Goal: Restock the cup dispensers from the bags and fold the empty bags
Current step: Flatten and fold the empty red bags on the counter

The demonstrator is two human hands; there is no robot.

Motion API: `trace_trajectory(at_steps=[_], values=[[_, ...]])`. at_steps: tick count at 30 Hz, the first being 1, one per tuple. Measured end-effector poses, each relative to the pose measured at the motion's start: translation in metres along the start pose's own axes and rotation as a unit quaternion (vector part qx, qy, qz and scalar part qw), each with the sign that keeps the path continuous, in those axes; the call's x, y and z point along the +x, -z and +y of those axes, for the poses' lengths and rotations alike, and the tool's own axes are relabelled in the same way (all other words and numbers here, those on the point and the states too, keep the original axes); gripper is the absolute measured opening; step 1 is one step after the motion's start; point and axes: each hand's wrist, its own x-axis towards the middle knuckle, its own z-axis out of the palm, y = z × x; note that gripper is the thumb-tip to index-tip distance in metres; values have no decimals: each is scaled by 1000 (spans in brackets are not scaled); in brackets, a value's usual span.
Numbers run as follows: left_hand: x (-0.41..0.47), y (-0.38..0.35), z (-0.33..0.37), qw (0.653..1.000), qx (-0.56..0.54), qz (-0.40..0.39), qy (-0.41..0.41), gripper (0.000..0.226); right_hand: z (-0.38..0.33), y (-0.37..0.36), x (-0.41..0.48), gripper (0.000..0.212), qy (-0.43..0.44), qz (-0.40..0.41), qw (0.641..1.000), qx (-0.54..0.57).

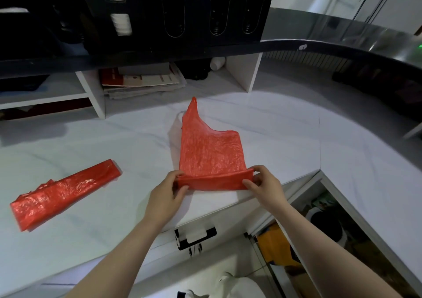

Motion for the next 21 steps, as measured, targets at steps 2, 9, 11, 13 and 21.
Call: trace_trajectory(at_steps=[2, 9, 11, 13, 21], values=[[2, -3, 2, 999, -30, 29, 26, 31, 1, -1, 2, 29, -21, 11, 999, 31], [11, -4, 4, 997, 31, 38, 58, 25, 6, -11, 1, 17, -3, 62, 998, 6], [15, -6, 5, 996, 48, 29, 72, 27, 9, -13, 1, 21, 7, 78, 997, 4], [19, -9, 7, 994, 66, 39, 83, 28, 12, -14, 3, 31, -1, 86, 996, 25], [11, -23, 15, 984, 137, 102, 53, 52, 18, -24, 12, 32, 49, 65, 991, -109]])
